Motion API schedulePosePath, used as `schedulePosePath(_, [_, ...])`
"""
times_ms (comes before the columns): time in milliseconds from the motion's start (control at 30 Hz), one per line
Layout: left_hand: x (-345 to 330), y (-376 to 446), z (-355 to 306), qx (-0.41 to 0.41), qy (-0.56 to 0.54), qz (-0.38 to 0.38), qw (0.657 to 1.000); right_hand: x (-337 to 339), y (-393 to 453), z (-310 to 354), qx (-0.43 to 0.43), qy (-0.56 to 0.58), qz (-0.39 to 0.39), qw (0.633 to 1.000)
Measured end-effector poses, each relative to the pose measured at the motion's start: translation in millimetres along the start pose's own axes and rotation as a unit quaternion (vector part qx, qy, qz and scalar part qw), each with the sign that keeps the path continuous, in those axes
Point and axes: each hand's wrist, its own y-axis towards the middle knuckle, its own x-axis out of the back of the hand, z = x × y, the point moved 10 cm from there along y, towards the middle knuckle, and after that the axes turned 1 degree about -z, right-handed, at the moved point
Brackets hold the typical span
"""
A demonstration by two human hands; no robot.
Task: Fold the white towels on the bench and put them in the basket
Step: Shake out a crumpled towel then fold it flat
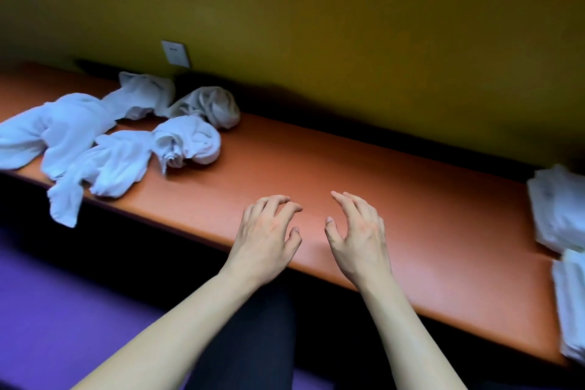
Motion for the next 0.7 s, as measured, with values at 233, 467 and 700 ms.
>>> schedulePosePath(233, [9.4,14.5,119.3,0.075,0.043,-0.006,0.996,-104.0,54.4,63.9,0.038,0.003,0.079,0.996])
schedulePosePath(467, [14.9,62.9,224.8,0.101,0.134,-0.035,0.985,-193.0,92.3,71.6,0.017,-0.072,0.182,0.980])
schedulePosePath(700, [7.2,131.3,323.1,0.176,0.245,0.087,0.950,-220.6,78.7,51.6,0.029,-0.104,0.225,0.968])
